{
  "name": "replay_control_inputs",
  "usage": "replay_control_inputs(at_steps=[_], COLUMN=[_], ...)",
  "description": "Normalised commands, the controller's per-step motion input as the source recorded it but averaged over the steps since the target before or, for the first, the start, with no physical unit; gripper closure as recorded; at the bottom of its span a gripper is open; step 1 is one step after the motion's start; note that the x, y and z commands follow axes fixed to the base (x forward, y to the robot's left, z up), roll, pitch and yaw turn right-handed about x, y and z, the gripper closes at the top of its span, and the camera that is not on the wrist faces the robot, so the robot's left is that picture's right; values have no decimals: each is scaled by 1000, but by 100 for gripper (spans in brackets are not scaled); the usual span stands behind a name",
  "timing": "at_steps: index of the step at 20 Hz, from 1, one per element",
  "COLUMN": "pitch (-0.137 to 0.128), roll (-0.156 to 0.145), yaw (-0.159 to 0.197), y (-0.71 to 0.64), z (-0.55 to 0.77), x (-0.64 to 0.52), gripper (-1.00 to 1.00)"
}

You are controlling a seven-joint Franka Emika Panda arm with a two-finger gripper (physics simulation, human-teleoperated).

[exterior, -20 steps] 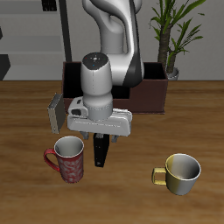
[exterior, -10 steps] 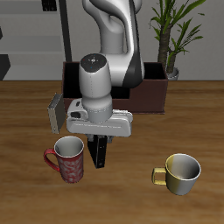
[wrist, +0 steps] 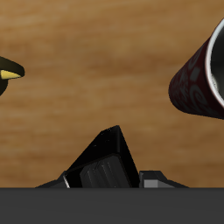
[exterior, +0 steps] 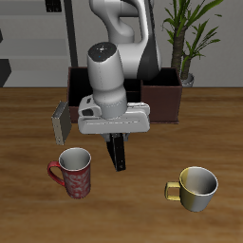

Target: Place the black book into the back desk caddy's front compartment

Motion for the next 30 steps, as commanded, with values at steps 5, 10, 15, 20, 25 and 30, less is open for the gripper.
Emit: replay_control_inputs(at_steps=[5,10,15,20,25,30], pitch=[-39,-53,-35,-50,-39,-18], roll=[95,87,41,25,-9,-43], yaw=[146,103,151,164,147,104], y=[438,405,281,121,-10,-142], z=[446,534,586,542,445,328], x=[-360,-435,-431,-398,-387,-412], gripper=[100,100,100,100,100,100])
